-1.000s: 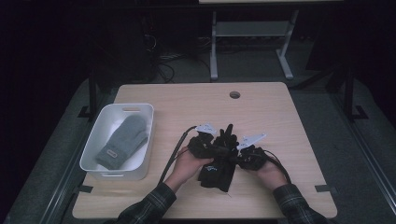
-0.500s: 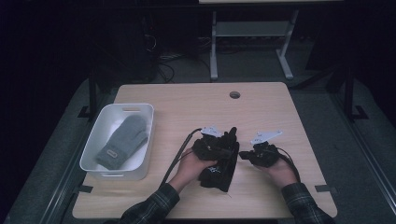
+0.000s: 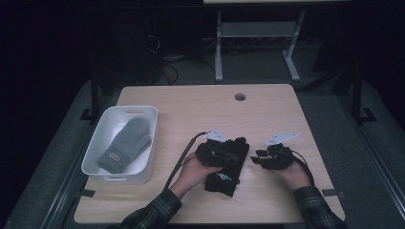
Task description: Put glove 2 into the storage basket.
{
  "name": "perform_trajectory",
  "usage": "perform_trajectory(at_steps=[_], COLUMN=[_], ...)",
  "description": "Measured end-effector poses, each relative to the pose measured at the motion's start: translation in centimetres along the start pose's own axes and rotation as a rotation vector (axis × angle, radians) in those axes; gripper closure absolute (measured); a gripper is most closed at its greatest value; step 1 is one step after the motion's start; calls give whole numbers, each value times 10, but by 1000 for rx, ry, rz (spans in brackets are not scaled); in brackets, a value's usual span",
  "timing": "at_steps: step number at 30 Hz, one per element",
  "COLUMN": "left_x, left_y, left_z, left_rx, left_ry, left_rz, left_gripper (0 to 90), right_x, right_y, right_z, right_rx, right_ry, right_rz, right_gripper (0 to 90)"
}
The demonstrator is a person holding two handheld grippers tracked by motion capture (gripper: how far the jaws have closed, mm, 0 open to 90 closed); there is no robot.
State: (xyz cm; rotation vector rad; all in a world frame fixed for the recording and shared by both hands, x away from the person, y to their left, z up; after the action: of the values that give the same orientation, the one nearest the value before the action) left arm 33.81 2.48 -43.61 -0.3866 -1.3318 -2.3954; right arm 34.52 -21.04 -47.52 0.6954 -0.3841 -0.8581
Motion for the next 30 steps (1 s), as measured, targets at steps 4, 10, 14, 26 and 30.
perform_trajectory(at_steps=[4,10,14,26,30], left_x=[14,23,25,23,21], left_y=[-7,-19,-27,-38,-43], left_z=[-7,-19,-26,-20,-9], left_rx=[-32,-101,-151,-233,-232], left_ry=[-24,-43,-44,-20,2], left_rz=[-24,-42,-46,-34,-29], left_gripper=[864,891,892,892,892], right_x=[8,21,22,24,24], right_y=[-6,-12,-15,-17,-18], right_z=[-2,-1,-4,-7,-9], right_rx=[-11,7,-2,5,9], right_ry=[-57,-95,-108,-136,-142], right_rz=[-9,-48,-50,-49,-49], right_gripper=[400,330,293,228,197])
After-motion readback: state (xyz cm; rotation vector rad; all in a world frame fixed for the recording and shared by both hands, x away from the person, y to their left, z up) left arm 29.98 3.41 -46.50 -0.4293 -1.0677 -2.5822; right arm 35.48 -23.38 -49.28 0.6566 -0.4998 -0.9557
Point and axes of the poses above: each handheld gripper's, and its own axes: z roughly backward along the jaws, y roughly out of its top, x roughly to its right, the point moved 2 cm from there along -z, roughly forward along the jaws, and after that the axes turned 11 degrees about -y, right-handed, at the moved point
